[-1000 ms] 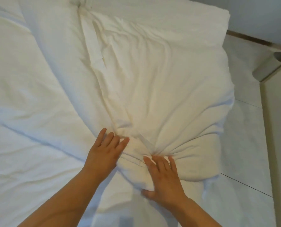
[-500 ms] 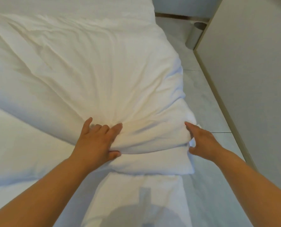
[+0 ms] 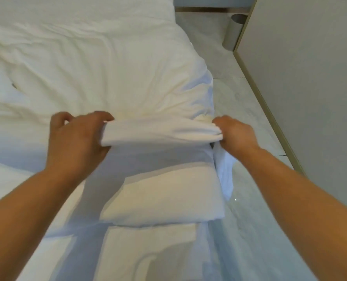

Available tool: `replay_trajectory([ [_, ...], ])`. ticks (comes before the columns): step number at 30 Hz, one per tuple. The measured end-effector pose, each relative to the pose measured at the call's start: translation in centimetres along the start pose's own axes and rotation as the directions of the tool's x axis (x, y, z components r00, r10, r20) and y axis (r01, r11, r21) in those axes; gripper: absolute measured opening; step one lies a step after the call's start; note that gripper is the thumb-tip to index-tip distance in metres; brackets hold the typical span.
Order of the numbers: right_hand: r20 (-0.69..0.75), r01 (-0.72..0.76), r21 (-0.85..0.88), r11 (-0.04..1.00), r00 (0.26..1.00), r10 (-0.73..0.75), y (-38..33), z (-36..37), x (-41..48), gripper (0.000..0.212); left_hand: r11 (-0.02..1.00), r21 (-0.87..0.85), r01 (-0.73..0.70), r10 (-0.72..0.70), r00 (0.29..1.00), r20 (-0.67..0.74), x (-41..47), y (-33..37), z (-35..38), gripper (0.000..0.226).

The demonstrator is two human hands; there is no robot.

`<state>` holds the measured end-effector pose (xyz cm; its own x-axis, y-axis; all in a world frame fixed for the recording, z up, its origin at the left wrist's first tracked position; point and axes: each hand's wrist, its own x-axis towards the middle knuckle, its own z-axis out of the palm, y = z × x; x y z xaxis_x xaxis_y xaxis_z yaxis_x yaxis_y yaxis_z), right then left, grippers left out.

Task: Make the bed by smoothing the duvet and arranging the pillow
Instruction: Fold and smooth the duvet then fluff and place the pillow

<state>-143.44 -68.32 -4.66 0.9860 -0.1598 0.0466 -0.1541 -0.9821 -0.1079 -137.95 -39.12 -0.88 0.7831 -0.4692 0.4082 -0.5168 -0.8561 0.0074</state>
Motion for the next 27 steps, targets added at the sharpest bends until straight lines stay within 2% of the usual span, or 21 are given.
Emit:
replay_trajectory([
  [1,-0.193,0.065,0.040,0.997,0.980,-0.056,0.8,-1.5,-0.3,0.034,1.000,-0.008,0.009,-0.009,0.999,-0.035,0.5,0.2,-0.8,0.022],
  [2,-0.327,0.120,0.061,0.991,0.940,-0.094,1.3,-3.0,-1.0,0.032,1.000,-0.017,0.001,-0.003,0.997,-0.081,0.3,0.4,-1.3,0.023],
  [3,-0.424,0.156,0.047,0.987,0.897,-0.121,1.9,-3.7,-2.1,0.031,0.999,-0.022,-0.025,0.021,0.991,-0.135,-0.3,0.6,-1.6,0.022],
  [4,-0.439,0.172,0.026,0.985,0.887,-0.143,2.4,-3.5,-3.6,0.031,0.998,-0.015,-0.059,0.056,0.982,-0.180,-1.4,1.0,-1.5,0.020],
  [6,-0.378,0.177,0.020,0.984,0.912,-0.157,2.4,-0.4,-7.0,0.033,0.993,-0.010,-0.118,0.115,0.982,-0.152,-4.7,1.2,-0.4,0.019],
  [8,-0.153,0.141,0.117,0.983,0.981,-0.122,1.3,3.9,-9.9,0.050,0.987,-0.023,-0.160,0.160,0.987,0.006,-7.7,0.7,1.3,0.026],
  [10,0.123,0.006,0.174,0.985,0.992,-0.028,0.0,6.5,-11.3,0.060,0.980,-0.038,-0.195,0.198,0.975,0.105,-9.2,0.2,2.3,0.029],
  [12,0.261,-0.187,0.236,0.954,0.958,0.123,-0.2,7.5,-11.5,0.059,0.974,-0.042,-0.223,0.227,0.962,0.149,-8.8,-0.2,2.2,0.030],
  [13,0.272,-0.228,0.271,0.935,0.950,0.152,0.0,7.2,-11.5,0.061,0.967,-0.044,-0.251,0.255,0.951,0.174,-8.2,-0.3,2.0,0.037],
  [15,0.150,-0.086,0.267,0.960,0.988,0.047,0.4,6.5,-11.8,0.076,0.955,-0.042,-0.294,0.295,0.926,0.234,-7.5,-0.9,1.6,0.048],
  [17,-0.033,0.037,0.251,0.967,0.999,-0.030,0.3,6.7,-12.1,0.091,0.963,-0.016,-0.268,0.262,0.926,0.270,-7.3,-2.8,1.4,0.043],
  [18,-0.029,0.083,0.242,0.967,0.997,-0.078,-0.2,6.5,-12.0,0.092,0.973,0.022,-0.231,0.218,0.941,0.257,-7.2,-4.2,1.6,0.039],
  [20,-0.002,0.127,0.243,0.962,0.991,-0.130,-1.2,5.9,-12.1,0.071,0.980,0.099,-0.171,0.140,0.955,0.262,-7.0,-6.3,1.5,0.036],
  [22,-0.012,0.120,0.277,0.953,0.992,-0.122,-1.6,5.3,-11.6,0.041,0.966,0.168,-0.195,0.135,0.939,0.317,-6.5,-7.1,0.9,0.026],
  [23,0.000,0.094,0.284,0.954,0.995,-0.098,-1.6,5.2,-11.5,0.029,0.966,0.177,-0.187,0.117,0.931,0.345,-6.1,-6.8,0.2,0.029],
  [25,0.142,0.015,0.208,0.978,0.989,-0.045,-1.9,3.8,-10.6,0.014,0.978,0.153,-0.139,0.072,0.924,0.376,-5.8,-6.1,-1.2,0.034],
  [26,0.277,-0.012,0.152,0.988,0.960,-0.031,-2.3,2.7,-10.3,0.011,0.981,0.149,-0.124,0.063,0.931,0.361,-5.9,-6.0,-1.8,0.028],
  [27,0.319,0.033,0.118,0.992,0.945,-0.069,-2.5,2.1,-10.0,0.010,0.983,0.146,-0.114,0.055,0.931,0.360,-6.5,-6.0,-2.4,0.016],
])
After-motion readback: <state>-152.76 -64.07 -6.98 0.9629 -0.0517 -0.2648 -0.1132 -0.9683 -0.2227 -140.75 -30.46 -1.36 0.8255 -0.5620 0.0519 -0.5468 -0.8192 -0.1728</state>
